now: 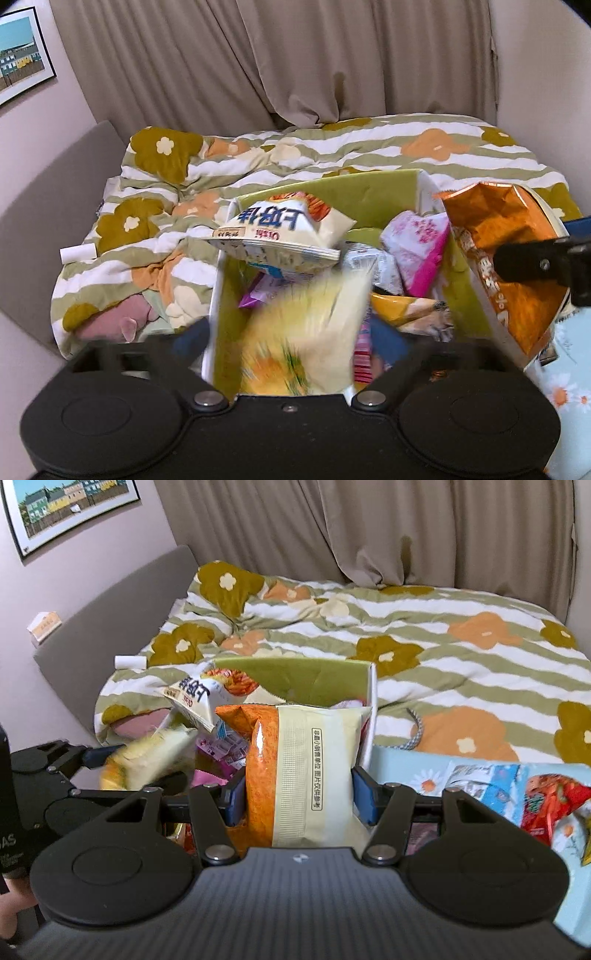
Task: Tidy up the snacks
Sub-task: 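Carry both bags into the box and open both tools to release them, then grasp the red chips bag with the left tool while the right tool grasps the gold checkered bag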
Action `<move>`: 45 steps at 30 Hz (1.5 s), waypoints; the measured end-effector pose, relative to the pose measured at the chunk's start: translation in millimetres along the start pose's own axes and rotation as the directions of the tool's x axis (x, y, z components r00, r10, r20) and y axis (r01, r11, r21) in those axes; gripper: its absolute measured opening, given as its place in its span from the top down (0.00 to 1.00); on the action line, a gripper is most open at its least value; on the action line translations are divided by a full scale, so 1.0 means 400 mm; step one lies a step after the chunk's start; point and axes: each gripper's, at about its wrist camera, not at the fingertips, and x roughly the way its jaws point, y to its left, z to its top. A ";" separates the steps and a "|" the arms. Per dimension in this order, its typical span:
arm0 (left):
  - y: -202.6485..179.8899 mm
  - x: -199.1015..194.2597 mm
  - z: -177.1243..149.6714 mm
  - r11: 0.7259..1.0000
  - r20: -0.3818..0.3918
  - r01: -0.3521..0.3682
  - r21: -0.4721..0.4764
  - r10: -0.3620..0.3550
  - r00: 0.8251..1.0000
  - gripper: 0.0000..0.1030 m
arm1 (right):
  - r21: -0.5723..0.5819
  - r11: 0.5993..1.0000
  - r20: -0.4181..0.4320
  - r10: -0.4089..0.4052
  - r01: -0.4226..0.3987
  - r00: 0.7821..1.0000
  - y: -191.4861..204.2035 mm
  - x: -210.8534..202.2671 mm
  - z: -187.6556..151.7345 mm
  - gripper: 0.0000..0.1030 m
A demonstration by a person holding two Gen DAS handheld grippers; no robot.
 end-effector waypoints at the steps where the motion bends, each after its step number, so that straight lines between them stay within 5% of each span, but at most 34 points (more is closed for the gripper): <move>1: 0.002 0.000 -0.006 1.000 0.011 0.000 0.011 0.000 1.000 0.00 | 0.002 1.000 -0.005 -0.007 0.007 1.000 0.006 0.011 -0.002 0.30; 9: 0.051 -0.010 -0.052 0.996 -0.008 0.081 -0.030 -0.082 0.997 0.00 | 0.025 0.999 -0.026 -0.022 0.023 0.999 0.029 0.032 -0.022 0.30; 17: 0.079 -0.060 -0.075 0.997 0.014 0.061 -0.036 -0.061 0.998 0.00 | 0.010 1.000 -0.037 0.013 -0.012 0.999 0.079 0.054 -0.022 0.27; 20: 0.097 -0.063 -0.082 0.998 0.016 0.050 -0.048 -0.049 0.999 0.00 | 0.040 0.999 -0.013 0.025 -0.025 1.000 0.083 0.062 -0.029 0.00; 45: 0.050 -0.163 -0.045 0.994 0.060 0.113 -0.012 -0.112 0.992 0.00 | 0.063 0.992 0.043 -0.112 0.109 0.993 0.018 -0.108 -0.077 0.00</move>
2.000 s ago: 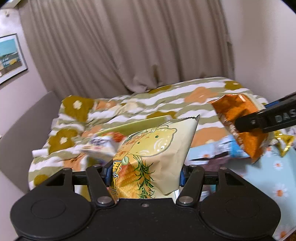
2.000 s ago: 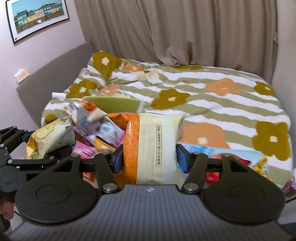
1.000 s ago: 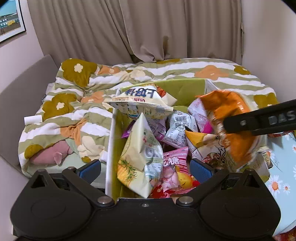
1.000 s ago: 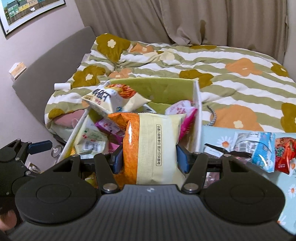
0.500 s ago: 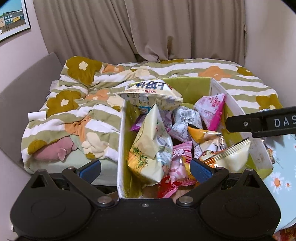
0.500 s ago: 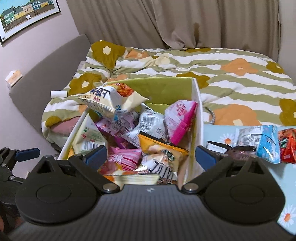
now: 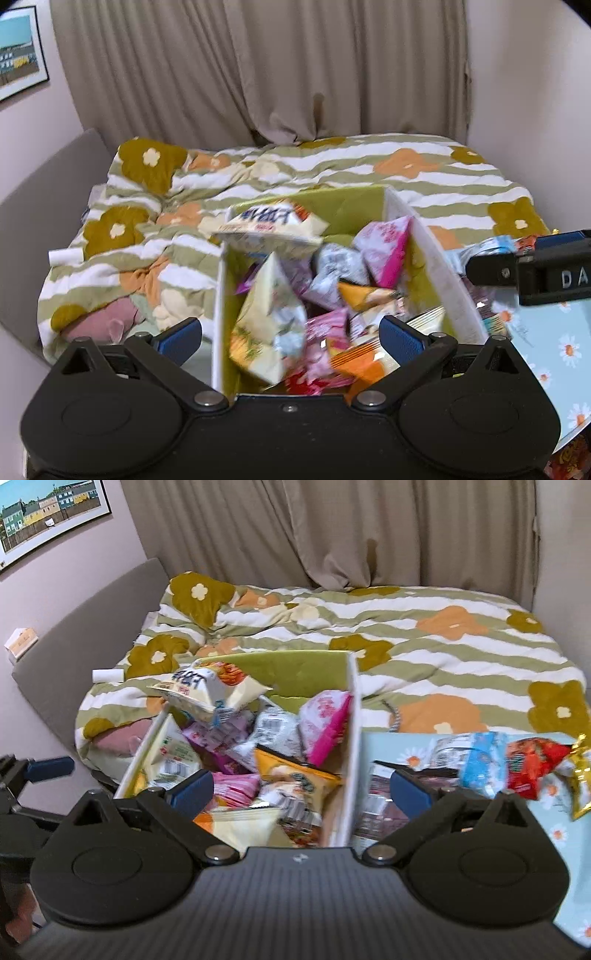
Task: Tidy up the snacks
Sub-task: 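Grasp the red chips bag with the left tool while the right tool grasps the gold checkered bag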
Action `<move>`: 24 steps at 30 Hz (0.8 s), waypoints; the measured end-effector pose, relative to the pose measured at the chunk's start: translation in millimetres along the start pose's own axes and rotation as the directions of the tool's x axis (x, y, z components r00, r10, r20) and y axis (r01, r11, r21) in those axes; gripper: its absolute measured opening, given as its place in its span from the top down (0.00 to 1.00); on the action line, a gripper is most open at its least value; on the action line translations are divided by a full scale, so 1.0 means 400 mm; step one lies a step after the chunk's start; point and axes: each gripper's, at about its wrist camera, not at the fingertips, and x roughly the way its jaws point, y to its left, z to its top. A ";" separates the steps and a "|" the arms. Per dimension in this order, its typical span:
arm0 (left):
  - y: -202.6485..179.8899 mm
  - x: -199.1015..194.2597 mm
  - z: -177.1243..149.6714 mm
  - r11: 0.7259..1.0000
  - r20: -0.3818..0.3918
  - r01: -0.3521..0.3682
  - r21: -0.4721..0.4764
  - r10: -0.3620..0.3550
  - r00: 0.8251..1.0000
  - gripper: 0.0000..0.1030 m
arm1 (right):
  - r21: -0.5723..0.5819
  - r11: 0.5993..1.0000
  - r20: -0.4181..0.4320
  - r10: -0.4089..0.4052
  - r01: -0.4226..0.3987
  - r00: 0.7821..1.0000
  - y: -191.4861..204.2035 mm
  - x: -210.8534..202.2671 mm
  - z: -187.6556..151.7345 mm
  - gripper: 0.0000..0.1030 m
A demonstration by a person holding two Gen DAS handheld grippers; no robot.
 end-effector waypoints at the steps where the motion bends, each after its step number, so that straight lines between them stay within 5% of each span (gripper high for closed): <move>1: -0.013 -0.005 0.005 1.000 0.005 0.005 0.003 -0.005 1.000 0.00 | -0.005 1.000 0.004 -0.013 0.013 1.000 -0.012 -0.012 -0.002 0.00; 15: -0.322 -0.033 0.095 0.993 0.089 0.048 0.105 -0.058 0.994 0.00 | 0.001 0.992 0.045 -0.122 0.122 0.991 -0.335 -0.148 -0.003 0.00; 24: -0.567 0.031 0.165 0.976 0.111 0.147 0.162 -0.166 0.980 0.00 | -0.007 0.978 0.041 -0.208 0.209 0.977 -0.608 -0.165 0.019 0.00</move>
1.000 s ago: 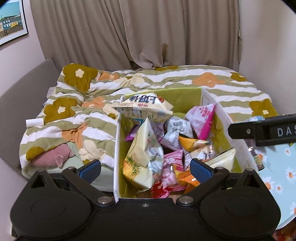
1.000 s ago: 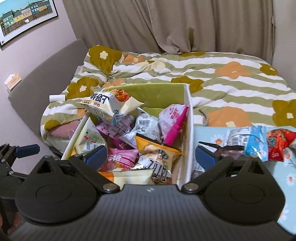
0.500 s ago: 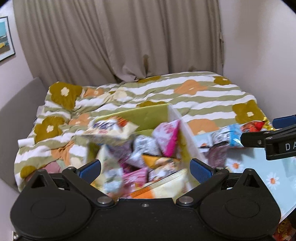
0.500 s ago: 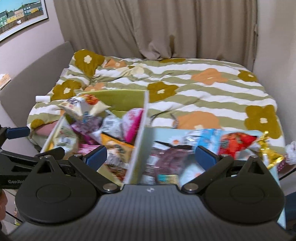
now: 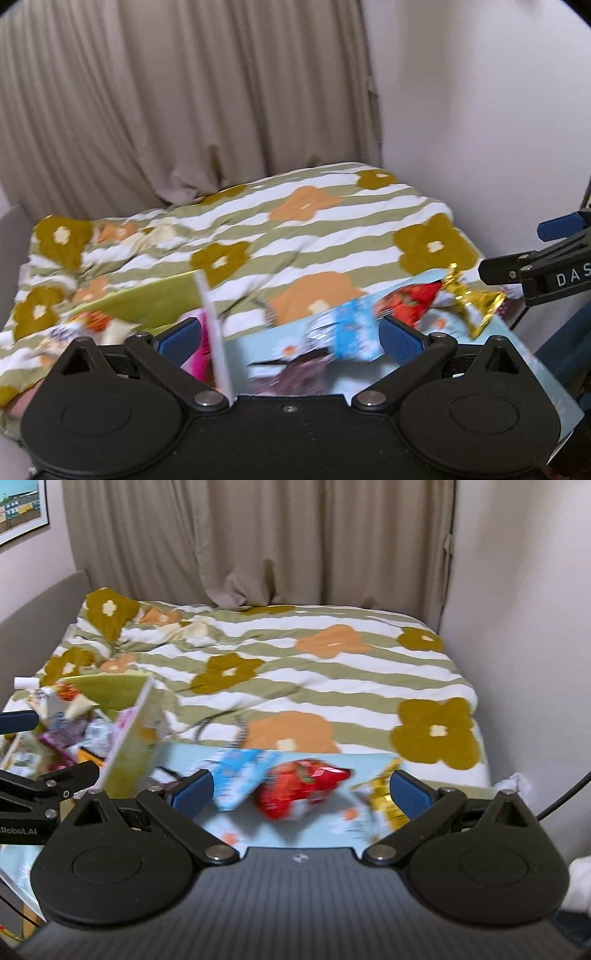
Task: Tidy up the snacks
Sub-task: 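Grasp the red chips bag with the left tool while the right tool grasps the gold checkered bag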
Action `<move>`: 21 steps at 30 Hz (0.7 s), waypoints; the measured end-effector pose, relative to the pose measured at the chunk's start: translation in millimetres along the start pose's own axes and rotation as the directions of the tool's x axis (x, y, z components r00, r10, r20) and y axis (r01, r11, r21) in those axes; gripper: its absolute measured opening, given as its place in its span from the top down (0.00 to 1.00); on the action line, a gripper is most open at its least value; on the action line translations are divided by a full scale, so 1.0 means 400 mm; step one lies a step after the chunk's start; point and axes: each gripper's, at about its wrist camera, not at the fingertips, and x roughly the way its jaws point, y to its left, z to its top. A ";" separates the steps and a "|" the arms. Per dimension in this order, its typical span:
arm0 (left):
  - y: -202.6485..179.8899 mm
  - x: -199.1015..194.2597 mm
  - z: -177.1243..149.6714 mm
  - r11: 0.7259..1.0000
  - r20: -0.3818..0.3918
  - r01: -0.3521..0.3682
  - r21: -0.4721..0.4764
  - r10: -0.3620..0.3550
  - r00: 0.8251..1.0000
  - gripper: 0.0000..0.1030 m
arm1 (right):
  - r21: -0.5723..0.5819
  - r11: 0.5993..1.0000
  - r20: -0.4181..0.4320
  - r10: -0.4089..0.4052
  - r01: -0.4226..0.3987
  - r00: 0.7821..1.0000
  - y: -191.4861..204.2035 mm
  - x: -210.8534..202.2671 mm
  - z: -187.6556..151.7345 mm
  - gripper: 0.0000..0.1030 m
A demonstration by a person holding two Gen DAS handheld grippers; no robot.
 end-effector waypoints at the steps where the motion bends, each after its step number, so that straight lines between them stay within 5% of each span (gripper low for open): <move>1: -0.024 0.018 0.009 1.000 -0.002 0.010 0.009 -0.010 1.000 0.00 | 0.001 1.000 -0.004 -0.003 0.003 1.000 -0.024 0.009 0.000 0.00; 11: -0.232 0.217 0.053 0.987 -0.046 0.076 0.144 -0.070 0.996 0.02 | 0.000 1.000 -0.090 0.011 -0.011 0.996 -0.229 0.167 -0.016 0.00; 21: -0.369 0.418 0.017 0.949 -0.149 0.143 0.281 -0.104 0.983 0.15 | 0.053 0.997 -0.167 0.065 -0.057 0.984 -0.318 0.319 -0.050 0.00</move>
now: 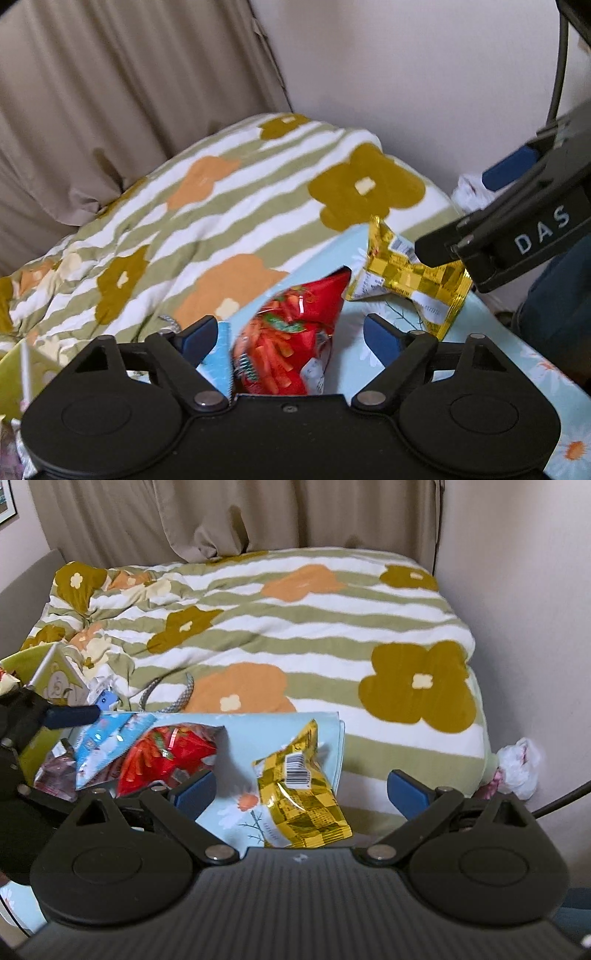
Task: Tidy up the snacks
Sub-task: 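Grasp the red chips bag with the left tool while the right tool grasps the gold checkered bag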
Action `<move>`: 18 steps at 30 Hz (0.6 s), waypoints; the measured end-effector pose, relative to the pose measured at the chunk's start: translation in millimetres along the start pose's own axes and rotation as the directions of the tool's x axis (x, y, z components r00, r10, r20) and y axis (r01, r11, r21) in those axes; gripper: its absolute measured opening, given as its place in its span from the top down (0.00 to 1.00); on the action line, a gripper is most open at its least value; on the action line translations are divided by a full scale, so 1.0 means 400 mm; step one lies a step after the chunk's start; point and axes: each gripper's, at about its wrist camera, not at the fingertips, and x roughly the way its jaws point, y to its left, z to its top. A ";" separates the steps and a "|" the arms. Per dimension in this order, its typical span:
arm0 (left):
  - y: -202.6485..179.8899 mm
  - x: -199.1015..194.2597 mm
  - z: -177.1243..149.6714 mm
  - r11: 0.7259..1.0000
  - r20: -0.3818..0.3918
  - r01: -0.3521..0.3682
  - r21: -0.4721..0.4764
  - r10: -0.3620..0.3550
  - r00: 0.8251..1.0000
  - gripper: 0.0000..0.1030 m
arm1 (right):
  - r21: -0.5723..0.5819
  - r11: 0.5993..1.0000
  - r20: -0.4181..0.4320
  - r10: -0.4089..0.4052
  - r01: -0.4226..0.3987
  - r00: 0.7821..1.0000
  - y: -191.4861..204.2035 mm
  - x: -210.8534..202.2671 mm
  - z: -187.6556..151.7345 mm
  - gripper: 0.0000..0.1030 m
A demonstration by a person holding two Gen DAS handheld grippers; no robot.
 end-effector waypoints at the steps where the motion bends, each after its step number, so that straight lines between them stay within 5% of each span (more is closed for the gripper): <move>1: -0.008 0.017 0.001 1.000 -0.005 0.000 0.013 0.000 1.000 0.15 | 0.001 1.000 -0.005 0.004 -0.004 1.000 -0.005 0.013 -0.001 0.00; 18: -0.050 0.185 -0.017 0.978 -0.072 -0.032 0.207 0.048 0.996 0.20 | -0.024 0.999 -0.070 0.031 -0.032 0.997 -0.002 0.146 -0.008 0.00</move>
